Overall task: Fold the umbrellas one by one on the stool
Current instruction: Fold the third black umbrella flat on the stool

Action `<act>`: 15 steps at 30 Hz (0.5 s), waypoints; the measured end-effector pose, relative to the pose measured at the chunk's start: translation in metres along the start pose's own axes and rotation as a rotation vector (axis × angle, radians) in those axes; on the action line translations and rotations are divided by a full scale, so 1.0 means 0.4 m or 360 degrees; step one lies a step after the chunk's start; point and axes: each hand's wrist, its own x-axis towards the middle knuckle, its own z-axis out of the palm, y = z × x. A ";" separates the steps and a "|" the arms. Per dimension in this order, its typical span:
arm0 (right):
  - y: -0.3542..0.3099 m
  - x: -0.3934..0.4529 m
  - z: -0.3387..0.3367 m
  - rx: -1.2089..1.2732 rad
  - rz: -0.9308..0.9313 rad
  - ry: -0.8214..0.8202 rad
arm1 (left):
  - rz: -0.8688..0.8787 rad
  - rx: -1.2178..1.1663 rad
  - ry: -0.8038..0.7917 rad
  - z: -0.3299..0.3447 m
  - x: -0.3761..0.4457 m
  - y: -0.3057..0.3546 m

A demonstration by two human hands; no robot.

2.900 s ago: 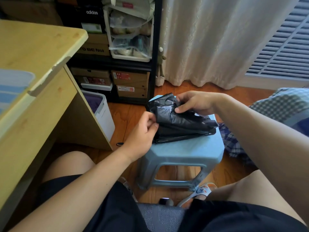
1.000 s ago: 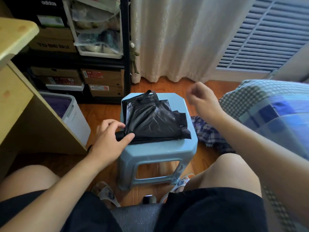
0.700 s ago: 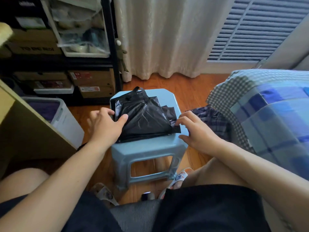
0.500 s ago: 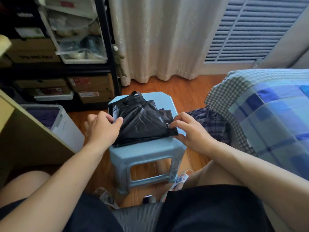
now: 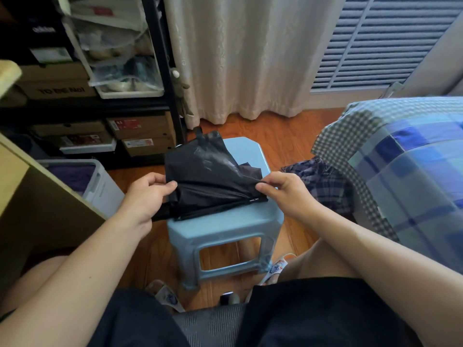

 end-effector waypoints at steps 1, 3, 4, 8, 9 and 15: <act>-0.007 0.005 0.006 0.0038 0.0080 -0.0018 | 0.0029 0.0020 0.0024 0.002 0.002 -0.004; -0.021 0.018 0.017 0.0065 0.0190 -0.0006 | 0.0134 0.0254 0.0117 0.012 0.017 -0.008; -0.026 0.026 0.023 0.0051 0.0220 0.0042 | 0.0199 0.0412 0.0166 0.022 0.018 -0.001; -0.032 0.047 0.058 -0.0034 0.0335 0.0322 | 0.0325 0.0887 0.0224 0.041 0.035 0.016; -0.030 0.049 0.066 -0.0104 0.0377 0.0364 | 0.0335 0.0962 0.0214 0.042 0.041 0.015; -0.047 0.058 -0.001 -0.0026 0.0604 0.0739 | 0.0277 0.0911 0.0265 -0.023 0.020 0.003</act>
